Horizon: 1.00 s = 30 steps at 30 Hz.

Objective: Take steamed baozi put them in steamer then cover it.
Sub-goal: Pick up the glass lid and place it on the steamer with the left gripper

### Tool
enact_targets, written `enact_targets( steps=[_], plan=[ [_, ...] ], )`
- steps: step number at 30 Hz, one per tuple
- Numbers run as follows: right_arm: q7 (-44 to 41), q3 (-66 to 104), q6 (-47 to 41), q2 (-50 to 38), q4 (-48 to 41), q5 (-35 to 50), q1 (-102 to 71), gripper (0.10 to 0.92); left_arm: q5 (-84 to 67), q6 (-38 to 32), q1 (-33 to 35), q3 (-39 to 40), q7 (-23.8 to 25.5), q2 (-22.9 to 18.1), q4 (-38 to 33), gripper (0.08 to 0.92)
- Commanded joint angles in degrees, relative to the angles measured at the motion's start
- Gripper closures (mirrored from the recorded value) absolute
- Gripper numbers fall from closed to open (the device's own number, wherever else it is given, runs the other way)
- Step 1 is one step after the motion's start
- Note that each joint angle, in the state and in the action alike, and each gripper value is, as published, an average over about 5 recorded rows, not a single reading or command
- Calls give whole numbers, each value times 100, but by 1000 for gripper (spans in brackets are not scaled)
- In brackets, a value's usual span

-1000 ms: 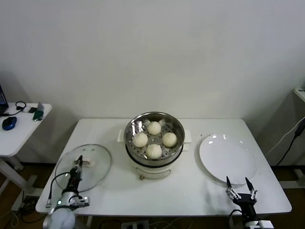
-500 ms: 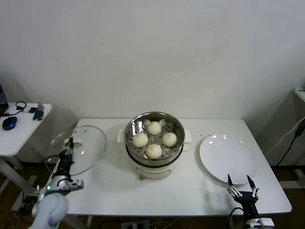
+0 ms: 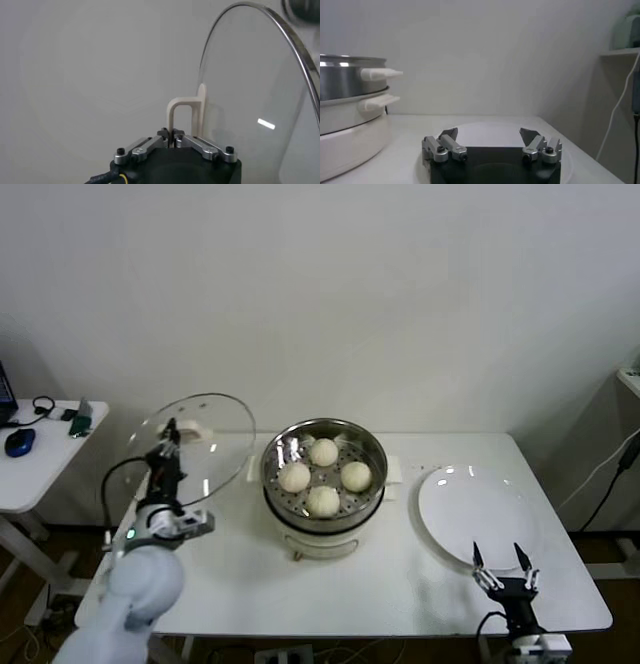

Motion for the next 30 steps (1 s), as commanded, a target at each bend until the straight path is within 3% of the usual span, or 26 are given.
enact_targets(
  steps=[1, 16, 30],
  plan=[
    [6, -14, 26, 25, -22, -29, 65, 203, 1115, 1331, -1103, 2231, 799, -413, -203, 867],
    [14, -13, 60, 14, -109, -12, 168, 203, 1913, 1331, -1890, 3261, 1186, -1750, 1332, 867],
    [15, -19, 124, 53, -156, -8, 144, 202, 2078, 1321, -1894, 3140, 912, -1904, 1996, 867]
  ],
)
